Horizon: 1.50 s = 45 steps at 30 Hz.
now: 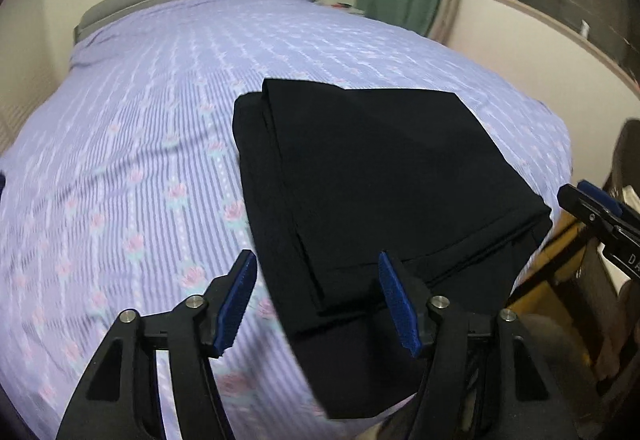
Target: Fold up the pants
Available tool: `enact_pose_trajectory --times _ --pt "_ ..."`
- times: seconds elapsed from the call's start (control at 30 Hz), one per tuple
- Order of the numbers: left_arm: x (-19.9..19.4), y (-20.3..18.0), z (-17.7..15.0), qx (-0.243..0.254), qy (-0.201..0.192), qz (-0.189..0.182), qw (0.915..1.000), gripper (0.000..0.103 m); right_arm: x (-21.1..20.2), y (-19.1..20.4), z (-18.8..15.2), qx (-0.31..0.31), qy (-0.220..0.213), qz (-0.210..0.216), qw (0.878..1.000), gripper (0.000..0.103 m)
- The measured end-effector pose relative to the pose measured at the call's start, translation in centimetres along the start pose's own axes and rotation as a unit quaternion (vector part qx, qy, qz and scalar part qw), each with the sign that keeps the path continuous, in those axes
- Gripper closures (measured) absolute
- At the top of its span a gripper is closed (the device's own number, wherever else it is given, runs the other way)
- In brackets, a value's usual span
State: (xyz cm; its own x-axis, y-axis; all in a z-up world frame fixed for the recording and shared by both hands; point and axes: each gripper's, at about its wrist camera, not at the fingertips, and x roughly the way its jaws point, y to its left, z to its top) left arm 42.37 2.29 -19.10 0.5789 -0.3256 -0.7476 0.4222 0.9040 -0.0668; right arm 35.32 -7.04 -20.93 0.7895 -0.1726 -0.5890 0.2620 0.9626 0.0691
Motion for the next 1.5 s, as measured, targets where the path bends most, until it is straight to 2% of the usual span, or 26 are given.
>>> enact_pose_trajectory --times 0.03,0.13,0.3,0.43,0.47,0.6,0.7,0.73,0.77,0.8,0.83,0.87,0.9,0.93,0.97,1.0,1.1,1.2,1.27,1.4,1.5 --pt "0.1 -0.3 -0.2 -0.005 0.001 -0.002 1.0000 0.048 0.0 -0.2 0.0 0.004 0.001 -0.001 1.000 0.037" --pt "1.5 -0.8 -0.7 -0.024 0.019 -0.009 0.9995 0.061 0.1 -1.1 0.0 0.022 0.010 -0.003 1.000 0.037" --pt "3.3 -0.4 -1.5 -0.059 0.026 0.011 0.9978 0.077 1.1 -2.7 0.1 0.058 0.031 0.001 0.998 0.036" --pt "2.8 -0.5 -2.3 -0.077 0.026 0.007 0.9966 0.081 1.5 -3.8 0.1 0.075 0.044 -0.005 0.996 0.037" --pt "2.5 -0.7 -2.7 -0.077 0.027 0.009 0.9966 0.087 1.6 -4.0 0.2 0.077 0.046 -0.006 0.996 0.036" --pt "1.8 -1.1 -4.4 -0.073 0.023 0.013 0.9970 0.087 1.6 -4.7 0.4 0.082 0.054 -0.008 0.995 0.036" --pt "1.6 -1.2 -4.5 -0.069 0.018 0.011 0.9974 0.087 1.8 -4.7 0.5 0.079 0.063 -0.004 0.995 0.036" --pt "1.5 -1.2 -4.4 -0.072 0.018 0.009 0.9972 0.084 1.9 -4.6 0.5 0.077 0.067 0.000 0.995 0.036" --pt "1.2 -1.1 -4.1 -0.078 0.018 0.006 0.9968 0.075 2.1 -4.6 0.6 0.075 0.070 0.003 0.995 0.036" --pt "0.9 -1.0 -3.9 -0.082 0.017 0.006 0.9964 0.053 2.1 -4.5 0.7 0.070 0.073 0.007 0.995 0.037" --pt "0.5 -0.9 -3.7 -0.088 0.011 0.012 0.9960 0.038 2.2 -4.4 0.9 0.063 0.076 0.010 0.995 0.036" --pt "-0.1 -0.7 -3.6 -0.094 0.000 0.020 0.9953 0.017 2.3 -4.4 1.1 0.060 0.076 0.013 0.995 0.036" --pt "-0.6 -0.4 -3.5 -0.100 -0.011 0.023 0.9946 0.015 2.4 -4.5 1.3 0.057 0.078 0.018 0.995 0.036" --pt "-1.1 -0.1 -3.3 -0.109 -0.021 0.024 0.9935 0.015 2.6 -4.7 1.6 0.061 0.083 0.029 0.994 0.033" --pt "-1.2 0.2 -3.2 -0.117 -0.021 0.026 0.9925 0.015 2.9 -5.1 1.9 0.066 0.087 0.037 0.993 0.024" --pt "-1.2 0.6 -3.0 -0.130 -0.018 0.029 0.9909 0.015 3.1 -5.5 2.1 0.072 0.089 0.044 0.992 0.022" --pt "-0.1 1.6 -2.8 -0.166 -0.001 0.050 0.9849 0.015 3.8 -6.8 2.6 0.075 0.086 0.044 0.993 0.021" --pt "1.6 1.9 -3.0 -0.200 0.017 0.048 0.9785 0.015 5.2 -8.2 2.8 0.087 0.090 0.063 0.990 0.021" --pt "2.6 1.6 -3.2 -0.210 0.027 0.050 0.9761 0.015 6.7 -9.3 2.8 0.109 0.106 0.100 0.983 0.021" --pt "4.3 0.4 -3.4 -0.213 0.041 0.054 0.9746 0.015 10.4 -11.2 2.1 0.154 0.156 0.171 0.961 0.021" --pt "5.2 0.5 -3.5 -0.210 0.046 0.059 0.9749 0.011 12.7 -12.0 0.9 0.174 0.188 0.188 0.948 0.021"
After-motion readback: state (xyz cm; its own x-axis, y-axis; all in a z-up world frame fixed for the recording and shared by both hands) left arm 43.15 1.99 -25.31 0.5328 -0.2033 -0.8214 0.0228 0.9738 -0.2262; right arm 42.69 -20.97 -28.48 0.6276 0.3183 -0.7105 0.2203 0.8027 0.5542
